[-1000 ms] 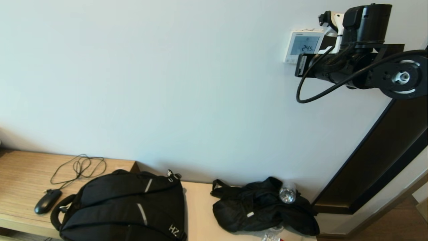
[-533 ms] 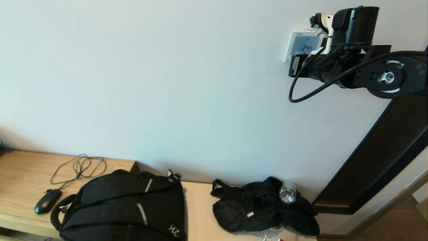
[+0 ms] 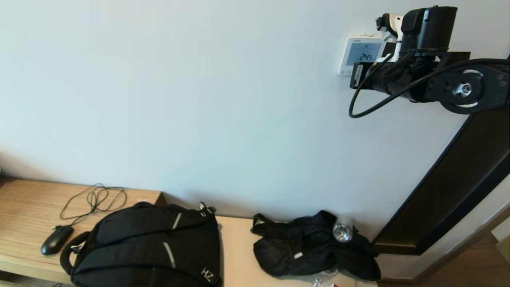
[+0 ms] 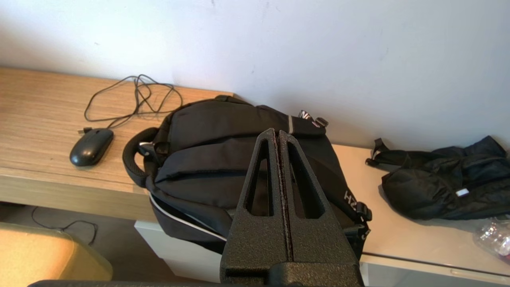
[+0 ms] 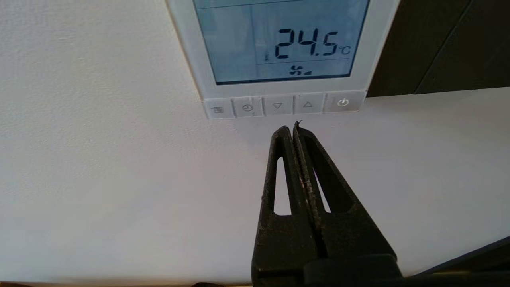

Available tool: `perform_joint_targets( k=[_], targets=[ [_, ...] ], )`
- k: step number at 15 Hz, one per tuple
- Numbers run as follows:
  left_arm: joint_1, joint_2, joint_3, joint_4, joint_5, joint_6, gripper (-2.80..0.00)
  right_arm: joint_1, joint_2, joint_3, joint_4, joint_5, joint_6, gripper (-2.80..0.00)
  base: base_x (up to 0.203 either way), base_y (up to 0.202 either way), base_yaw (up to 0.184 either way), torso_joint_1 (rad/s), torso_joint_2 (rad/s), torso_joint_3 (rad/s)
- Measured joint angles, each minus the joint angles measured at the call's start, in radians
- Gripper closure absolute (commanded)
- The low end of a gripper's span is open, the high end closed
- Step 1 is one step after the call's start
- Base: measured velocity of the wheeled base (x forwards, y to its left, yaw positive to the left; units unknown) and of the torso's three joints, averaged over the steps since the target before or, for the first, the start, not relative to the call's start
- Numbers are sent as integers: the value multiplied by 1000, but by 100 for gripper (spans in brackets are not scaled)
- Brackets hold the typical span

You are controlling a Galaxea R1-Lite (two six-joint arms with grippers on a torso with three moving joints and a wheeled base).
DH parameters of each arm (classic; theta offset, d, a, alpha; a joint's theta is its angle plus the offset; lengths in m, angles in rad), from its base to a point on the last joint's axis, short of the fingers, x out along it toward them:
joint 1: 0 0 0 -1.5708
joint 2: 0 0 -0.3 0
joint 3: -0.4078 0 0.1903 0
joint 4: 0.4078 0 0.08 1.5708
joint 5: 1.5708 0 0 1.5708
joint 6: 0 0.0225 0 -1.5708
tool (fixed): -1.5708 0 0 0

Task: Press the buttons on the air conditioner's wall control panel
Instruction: Press the temperature increase button

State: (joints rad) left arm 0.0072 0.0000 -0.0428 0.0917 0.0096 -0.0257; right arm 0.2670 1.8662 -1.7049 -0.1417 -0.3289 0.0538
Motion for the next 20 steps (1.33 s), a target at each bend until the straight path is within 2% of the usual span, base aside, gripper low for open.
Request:
perform_joint_targets(
  k=[6, 20],
  targets=[
    [0, 0, 0, 0, 1, 0, 0, -31, 3, 1, 0, 2, -2, 0, 0, 0, 0, 0, 0, 0],
    [0, 0, 0, 0, 1, 0, 0, -35, 48, -46, 0, 2, 1, 0, 0, 0, 0, 0, 0, 0]
  ],
)
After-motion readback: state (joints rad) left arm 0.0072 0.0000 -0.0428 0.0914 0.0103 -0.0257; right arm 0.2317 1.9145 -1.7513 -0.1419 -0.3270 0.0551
